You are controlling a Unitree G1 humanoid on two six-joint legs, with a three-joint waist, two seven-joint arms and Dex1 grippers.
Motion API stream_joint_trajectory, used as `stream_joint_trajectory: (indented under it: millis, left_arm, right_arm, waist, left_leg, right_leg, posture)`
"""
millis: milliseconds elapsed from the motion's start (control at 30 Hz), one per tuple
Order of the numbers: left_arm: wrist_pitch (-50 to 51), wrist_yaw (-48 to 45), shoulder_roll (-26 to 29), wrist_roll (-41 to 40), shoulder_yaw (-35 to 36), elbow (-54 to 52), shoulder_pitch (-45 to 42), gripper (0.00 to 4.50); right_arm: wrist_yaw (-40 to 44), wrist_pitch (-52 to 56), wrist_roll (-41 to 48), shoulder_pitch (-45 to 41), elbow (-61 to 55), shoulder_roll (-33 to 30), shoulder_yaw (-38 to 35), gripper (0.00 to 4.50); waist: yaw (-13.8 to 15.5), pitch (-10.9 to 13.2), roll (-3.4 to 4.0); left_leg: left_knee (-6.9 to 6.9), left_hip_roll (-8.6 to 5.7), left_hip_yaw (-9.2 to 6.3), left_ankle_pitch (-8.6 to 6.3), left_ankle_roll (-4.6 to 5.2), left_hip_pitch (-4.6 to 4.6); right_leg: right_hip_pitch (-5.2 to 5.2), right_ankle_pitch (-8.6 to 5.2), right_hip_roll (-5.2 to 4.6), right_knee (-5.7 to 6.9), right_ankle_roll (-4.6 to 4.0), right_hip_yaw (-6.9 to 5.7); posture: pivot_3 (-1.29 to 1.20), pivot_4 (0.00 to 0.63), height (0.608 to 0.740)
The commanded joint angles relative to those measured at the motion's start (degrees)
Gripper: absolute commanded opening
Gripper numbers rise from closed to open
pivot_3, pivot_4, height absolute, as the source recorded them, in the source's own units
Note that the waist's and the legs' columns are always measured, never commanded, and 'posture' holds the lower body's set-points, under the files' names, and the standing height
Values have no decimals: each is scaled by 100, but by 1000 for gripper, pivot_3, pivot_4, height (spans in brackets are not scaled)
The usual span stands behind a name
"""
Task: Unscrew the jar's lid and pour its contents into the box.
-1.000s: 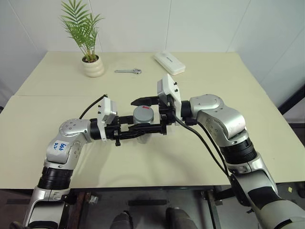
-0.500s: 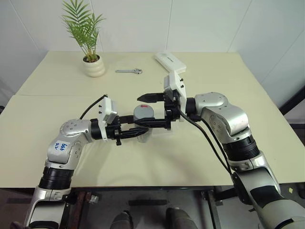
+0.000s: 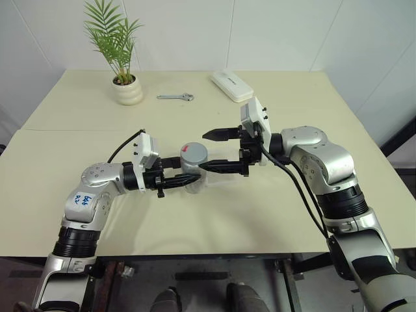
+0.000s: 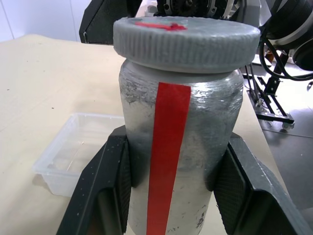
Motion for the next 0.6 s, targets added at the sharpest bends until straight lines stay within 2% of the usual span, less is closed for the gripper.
stream_joint_trajectory:
  millis: [33, 233, 367, 600]
  left_arm:
    - [-156, -160, 54, -67, 46, -173, -52, 1863]
    - [-146, -188, 79, -60, 68, -165, -57, 1863]
    - [-133, -176, 99, -66, 96, -197, -50, 1863]
    - [-79, -146, 99, -78, 109, -288, 2, 1863]
  right_arm:
    - [38, 23, 84, 52, -151, -110, -250, 4472]
    - [223, 146, 273, 92, -253, -140, -305, 4472]
    - [-72, 409, 643, -76, -186, 185, -664, 4472]
    - [112, 523, 677, -79, -447, 330, -444, 4472]
  waist:
    - [6, 0, 0]
    - [2, 0, 0]
    - [-10, 0, 0]
    - [8, 0, 0]
  left_leg:
    - [0, 0, 0, 0, 0, 0]
    - [0, 0, 0, 0, 0, 0]
    - [0, 0, 0, 0, 0, 1]
    - [0, 0, 0, 0, 0, -1]
  right_leg:
    - [0, 0, 0, -1, 0, 0]
    - [0, 0, 0, 0, 0, 0]
    - [0, 0, 1, 2, 0, 0]
    - [0, 0, 0, 0, 0, 0]
  posture:
    - [0, 150, 740]
    - [0, 150, 740]
    - [0, 150, 740]
    - [0, 150, 740]
